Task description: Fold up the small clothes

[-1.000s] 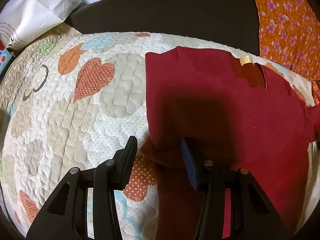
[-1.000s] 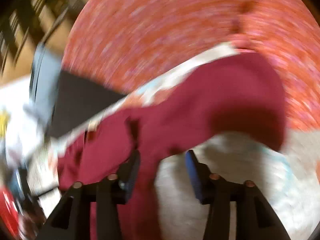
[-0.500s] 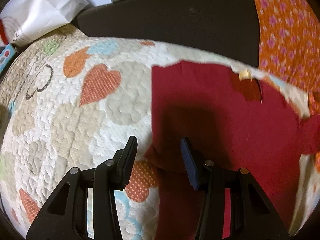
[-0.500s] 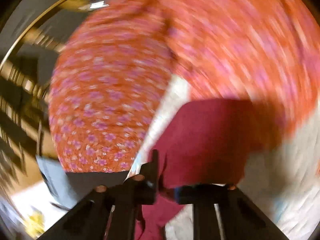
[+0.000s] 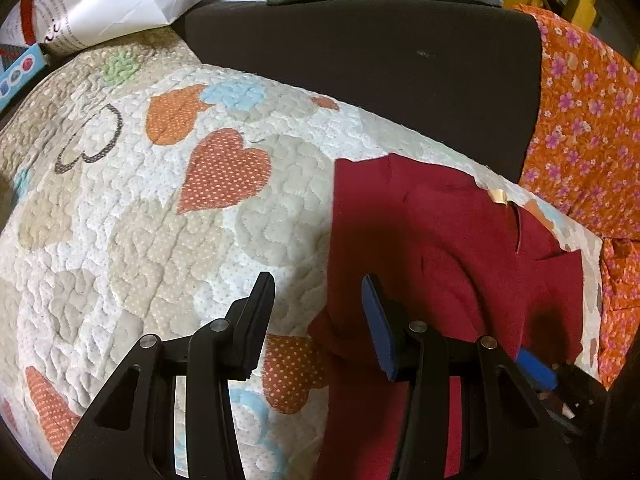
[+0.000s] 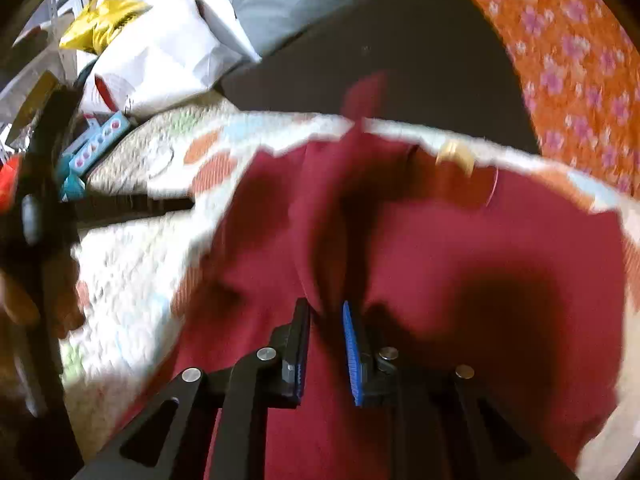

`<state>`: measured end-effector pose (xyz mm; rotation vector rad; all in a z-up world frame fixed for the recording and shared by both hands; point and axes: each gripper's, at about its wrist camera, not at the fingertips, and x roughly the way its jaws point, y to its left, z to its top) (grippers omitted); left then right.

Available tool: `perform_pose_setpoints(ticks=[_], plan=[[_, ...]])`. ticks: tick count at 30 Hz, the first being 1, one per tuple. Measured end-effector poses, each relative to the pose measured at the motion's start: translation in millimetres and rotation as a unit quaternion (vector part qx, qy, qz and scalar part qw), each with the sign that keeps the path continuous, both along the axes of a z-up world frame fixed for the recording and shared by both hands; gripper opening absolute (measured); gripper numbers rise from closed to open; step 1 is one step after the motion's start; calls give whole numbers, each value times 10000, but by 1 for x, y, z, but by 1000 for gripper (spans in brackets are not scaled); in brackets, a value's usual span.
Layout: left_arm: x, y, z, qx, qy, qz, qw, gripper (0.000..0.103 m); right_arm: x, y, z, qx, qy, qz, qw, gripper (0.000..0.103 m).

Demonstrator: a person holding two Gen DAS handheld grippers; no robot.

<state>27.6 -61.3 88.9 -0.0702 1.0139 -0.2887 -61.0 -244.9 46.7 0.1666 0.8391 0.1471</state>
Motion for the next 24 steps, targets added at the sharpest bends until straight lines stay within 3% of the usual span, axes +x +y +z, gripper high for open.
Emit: perform_pose_setpoints(ticks=[4, 7, 11, 12, 14, 16, 17, 19, 21, 22, 24], plan=[[2, -4, -3, -91, 25, -78, 9999, 45, -9, -29, 18, 454, -232, -396, 9979, 31], [3, -3, -5, -70, 70, -9, 10000, 45, 5, -25, 29, 403, -340, -383, 9979, 34], [6, 5, -5, -10, 76, 93, 9999, 45, 35, 7, 37, -185, -385, 2, 9991, 34], [8, 7, -5, -39, 102, 109, 9999, 45, 44, 16, 40, -588, -382, -106, 9975, 34], [10, 11, -6, -71, 126, 149, 9998, 45, 50, 16, 40, -778, -402, -498, 9949, 34], [13, 14, -5, -115, 110, 204, 9997, 45, 55, -6, 38, -139, -371, -939, 9948, 36], [13, 15, -4, -131, 110, 214, 9996, 45, 60, -19, 32, 314, -269, -1120, 9929, 42], [15, 16, -4, -169, 122, 207, 9996, 45, 80, -37, 16, 1183, 108, -1211, 9855, 44], [15, 19, -3, -191, 116, 234, 9995, 45, 89, -29, 13, 1876, 230, -788, 9788, 44], [16, 20, -3, -219, 132, 250, 9994, 45, 85, -15, 22, 1993, 14, -389, 9792, 44], [18, 26, -4, -428, 261, 333, 9982, 45, 68, 18, 40, 1689, -340, 383, 9843, 44]])
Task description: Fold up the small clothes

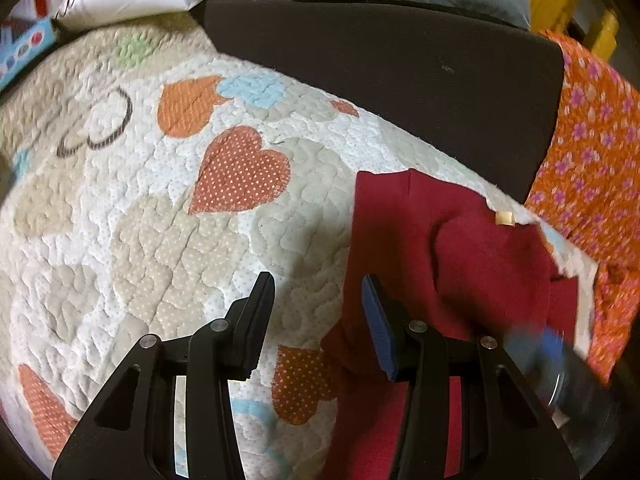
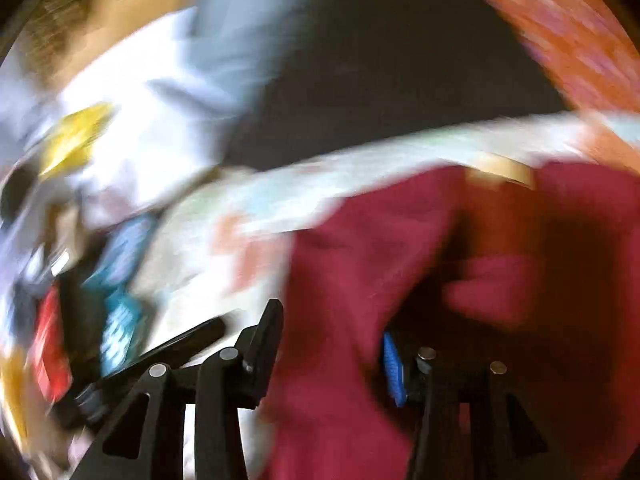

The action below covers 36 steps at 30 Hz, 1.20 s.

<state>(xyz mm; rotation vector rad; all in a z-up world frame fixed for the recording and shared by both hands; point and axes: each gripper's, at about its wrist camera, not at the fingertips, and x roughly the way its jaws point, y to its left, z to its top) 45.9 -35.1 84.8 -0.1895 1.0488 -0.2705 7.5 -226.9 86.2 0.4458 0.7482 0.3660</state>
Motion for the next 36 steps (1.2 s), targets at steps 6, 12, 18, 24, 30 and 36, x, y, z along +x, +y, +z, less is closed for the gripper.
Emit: perform_pose_setpoints(ticks=[6, 12, 18, 24, 30, 36], plan=[[3, 11, -3, -645, 304, 172, 9973, 48, -24, -3, -18, -117, 312, 244, 9991, 44], [3, 20, 1, -1009, 338, 285, 9939, 50, -31, -45, 5, -562, 102, -484, 9972, 44], [6, 22, -9, -1188, 594, 331, 9906, 63, 1, -17, 10, -2234, -3, 295, 9743, 44], [1, 23, -4, -1666, 813, 46, 9826, 64, 6, -14, -18, -2459, 284, 540, 9674, 44], [-4, 12, -18, -1670, 1146, -241, 9790, 70, 2, -40, -36, -1706, 531, 180, 9837, 44], [-8, 23, -9, -2064, 1020, -271, 9728, 70, -4, -41, -41, -1496, 576, 68, 9870, 44]])
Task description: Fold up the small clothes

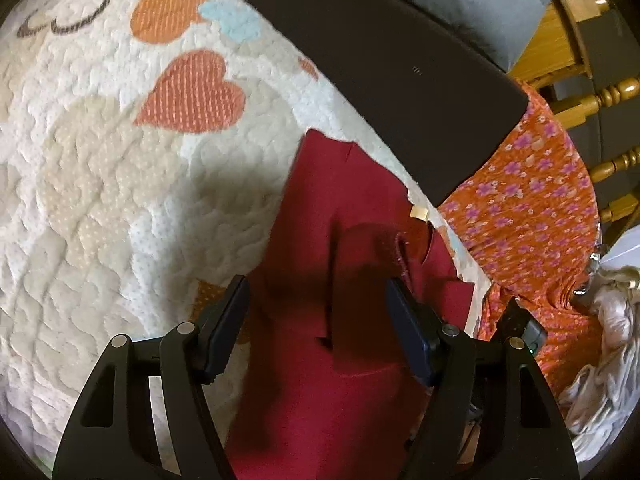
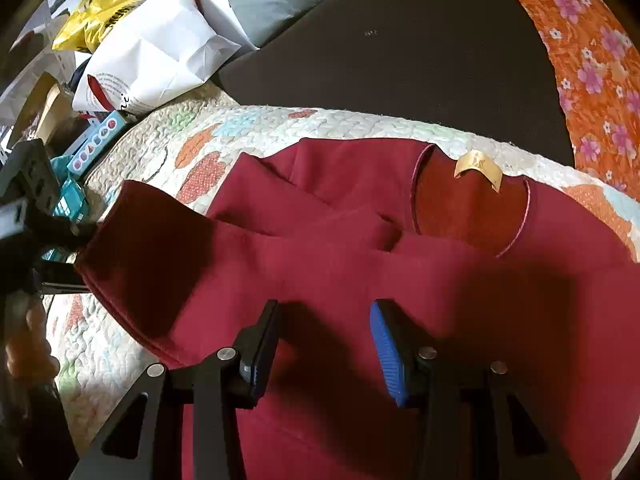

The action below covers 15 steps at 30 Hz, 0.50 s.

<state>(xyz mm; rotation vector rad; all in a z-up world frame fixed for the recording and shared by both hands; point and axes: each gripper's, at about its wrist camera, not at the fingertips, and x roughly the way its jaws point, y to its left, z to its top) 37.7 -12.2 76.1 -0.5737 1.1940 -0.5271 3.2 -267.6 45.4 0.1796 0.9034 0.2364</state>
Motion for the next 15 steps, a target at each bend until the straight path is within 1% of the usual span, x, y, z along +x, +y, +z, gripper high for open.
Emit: perform_pose_setpoints(ticks=[2, 3, 5, 7, 9, 10, 12, 15], plan=[[0, 1, -1, -121, 34, -29, 9999, 72, -1, -3, 0, 116, 6, -54, 9999, 44], [-1, 1, -2, -243, 92, -72, 9996, 74, -2, -5, -1, 204, 8, -96, 9997, 44], [0, 2, -6, -455, 223, -97, 9987, 75, -2, -6, -1, 263, 19, -118, 9996, 44], [0, 6, -9, -804, 404, -85, 9959, 76, -4, -6, 0, 247, 31, -114, 9996, 44], [1, 9, -13, -1138, 555, -54, 9919, 80, -5, -5, 0, 225, 47, -99, 9997, 44], [2, 11, -15, -1237, 621, -2, 9904, 81, -6, -5, 0, 221, 50, -95, 9997, 44], [2, 13, -17, -1193, 658, 55, 9907, 81, -6, -5, 0, 235, 58, -101, 9997, 44], [5, 10, -20, -913, 550, 33, 9943, 81, -6, -6, -1, 296, 54, -141, 9994, 45]])
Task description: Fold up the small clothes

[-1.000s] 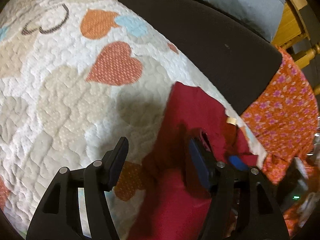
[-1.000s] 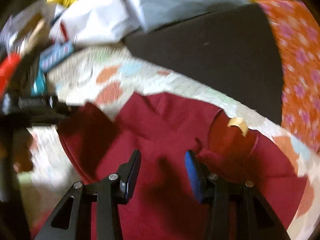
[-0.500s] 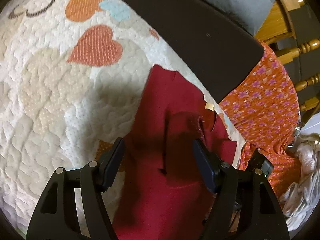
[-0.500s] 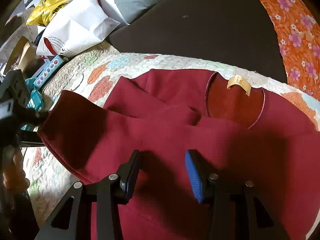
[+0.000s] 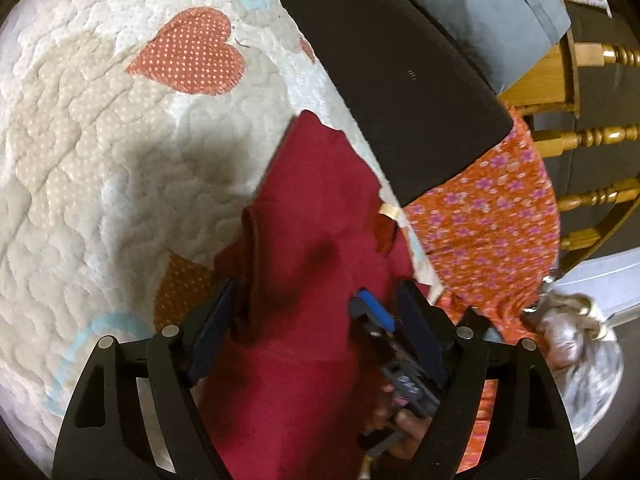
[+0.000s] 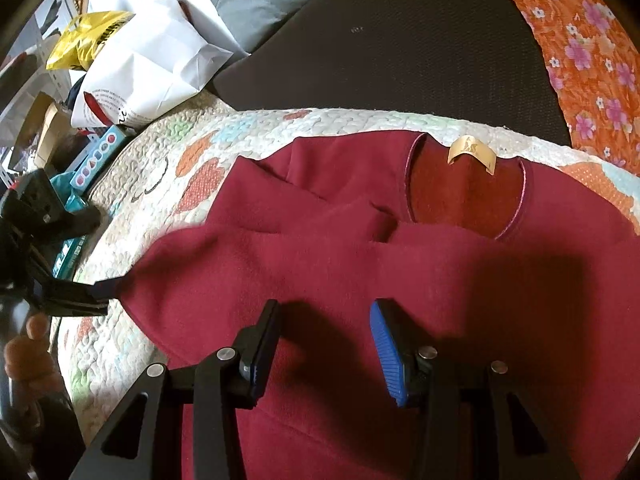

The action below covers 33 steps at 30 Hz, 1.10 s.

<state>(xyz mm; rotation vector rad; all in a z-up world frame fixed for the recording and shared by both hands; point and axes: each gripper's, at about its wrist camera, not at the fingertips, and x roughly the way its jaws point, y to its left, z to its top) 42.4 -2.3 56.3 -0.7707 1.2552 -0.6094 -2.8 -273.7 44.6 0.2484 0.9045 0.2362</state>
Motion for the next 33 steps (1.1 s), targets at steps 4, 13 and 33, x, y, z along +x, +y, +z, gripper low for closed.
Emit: perform_pose_setpoints(ticks=[4, 13, 33], plan=[[4, -2, -12, 136, 143, 40, 9998, 81, -1, 0, 0, 45, 18, -4, 10000, 45], [6, -37, 15, 1011, -1036, -429, 9885, 15, -14, -24, 14, 171, -339, -552, 9978, 45], [4, -64, 64, 888, -2017, -568, 9738, 10, -78, -121, 27, -1069, -31, -2384, 9653, 48]])
